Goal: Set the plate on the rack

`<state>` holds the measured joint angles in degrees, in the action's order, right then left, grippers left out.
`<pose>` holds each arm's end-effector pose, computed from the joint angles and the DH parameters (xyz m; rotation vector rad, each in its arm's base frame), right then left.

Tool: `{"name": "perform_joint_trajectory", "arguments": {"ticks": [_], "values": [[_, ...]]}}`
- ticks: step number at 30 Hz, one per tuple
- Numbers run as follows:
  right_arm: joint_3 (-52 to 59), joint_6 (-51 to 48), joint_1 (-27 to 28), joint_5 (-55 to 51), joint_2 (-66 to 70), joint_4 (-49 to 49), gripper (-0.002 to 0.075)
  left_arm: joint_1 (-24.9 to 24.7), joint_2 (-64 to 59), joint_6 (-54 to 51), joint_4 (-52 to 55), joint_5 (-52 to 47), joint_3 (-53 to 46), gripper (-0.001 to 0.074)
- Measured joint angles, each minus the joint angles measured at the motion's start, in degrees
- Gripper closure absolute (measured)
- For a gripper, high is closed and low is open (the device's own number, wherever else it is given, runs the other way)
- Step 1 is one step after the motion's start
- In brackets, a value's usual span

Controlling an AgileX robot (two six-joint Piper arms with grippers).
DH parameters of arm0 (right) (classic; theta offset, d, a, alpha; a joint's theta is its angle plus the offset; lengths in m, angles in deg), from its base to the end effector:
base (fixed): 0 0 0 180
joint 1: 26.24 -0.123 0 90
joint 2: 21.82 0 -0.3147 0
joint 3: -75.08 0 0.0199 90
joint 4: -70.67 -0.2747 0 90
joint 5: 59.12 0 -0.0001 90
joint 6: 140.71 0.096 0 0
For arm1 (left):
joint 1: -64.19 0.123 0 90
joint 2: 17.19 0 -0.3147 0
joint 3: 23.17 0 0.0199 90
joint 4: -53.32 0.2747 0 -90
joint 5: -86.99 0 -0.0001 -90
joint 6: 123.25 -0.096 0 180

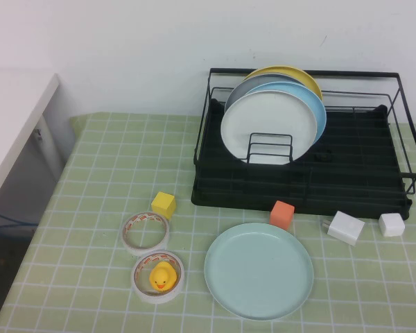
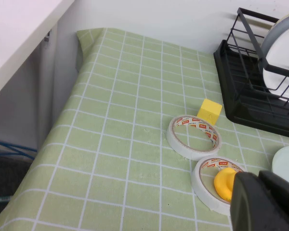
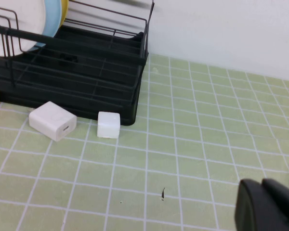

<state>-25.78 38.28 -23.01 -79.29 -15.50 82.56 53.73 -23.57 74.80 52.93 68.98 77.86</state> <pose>0.0514 -0.0097 0.1740 -0.0940 1.8410 -0.2539 0.0519 -0.0098 0.1778 -0.1247 1.8143 -0.3603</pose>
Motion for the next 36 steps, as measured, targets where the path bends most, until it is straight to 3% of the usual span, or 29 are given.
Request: {"name": "perform_joint_trajectory", "arguments": {"ticks": [36], "values": [[0.00, 0.00, 0.00, 0.00, 0.00, -0.01, 0.0717, 0.00, 0.00, 0.00, 2.54, -0.09, 0.00, 0.0737]]}}
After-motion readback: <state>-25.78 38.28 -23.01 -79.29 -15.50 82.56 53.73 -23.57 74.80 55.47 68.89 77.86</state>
